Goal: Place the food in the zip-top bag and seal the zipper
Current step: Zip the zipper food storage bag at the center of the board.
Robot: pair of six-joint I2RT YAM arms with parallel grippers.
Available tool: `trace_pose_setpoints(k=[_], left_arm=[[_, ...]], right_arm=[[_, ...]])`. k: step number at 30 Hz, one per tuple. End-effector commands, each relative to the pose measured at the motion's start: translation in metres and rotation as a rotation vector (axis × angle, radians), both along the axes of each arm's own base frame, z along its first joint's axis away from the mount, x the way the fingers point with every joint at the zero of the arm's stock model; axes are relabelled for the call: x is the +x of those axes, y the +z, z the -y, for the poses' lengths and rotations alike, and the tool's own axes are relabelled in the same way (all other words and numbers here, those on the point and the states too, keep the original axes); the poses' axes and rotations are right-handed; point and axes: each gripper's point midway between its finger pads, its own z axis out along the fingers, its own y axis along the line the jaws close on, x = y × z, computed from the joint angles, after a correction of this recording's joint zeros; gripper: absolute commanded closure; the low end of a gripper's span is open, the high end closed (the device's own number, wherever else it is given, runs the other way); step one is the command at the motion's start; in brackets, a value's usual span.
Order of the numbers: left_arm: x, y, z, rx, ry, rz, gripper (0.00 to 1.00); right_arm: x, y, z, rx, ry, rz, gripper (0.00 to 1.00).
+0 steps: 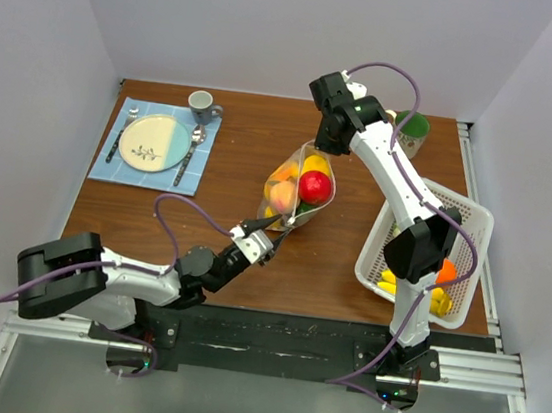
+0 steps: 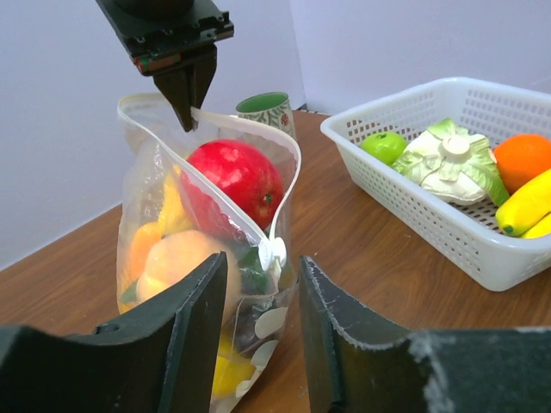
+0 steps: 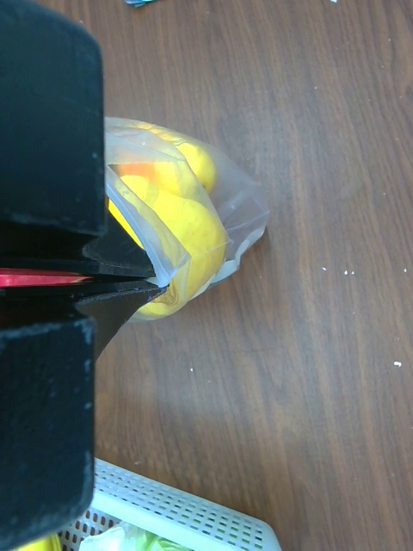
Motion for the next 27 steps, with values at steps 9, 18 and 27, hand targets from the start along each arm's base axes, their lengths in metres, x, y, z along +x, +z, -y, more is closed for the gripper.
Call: trace_pose_setpoints(k=[9,18,27], left_arm=[[0.007,0.014,-0.002,-0.072,0.054,0.020,0.57],[0.017,0.018,0.000,-0.088,0.104,0.019,0.49],[0.022,0.022,0.001,-0.108,0.125,0.033,0.72]], right_arm=[[0.002,0.021,-0.004,0.050,-0.005,0.040,1.00],[0.003,0.019,-0.004,0.047,-0.004,0.032,1.00],[0.002,0.023,-0.003,0.044,-0.007,0.038,1.00]])
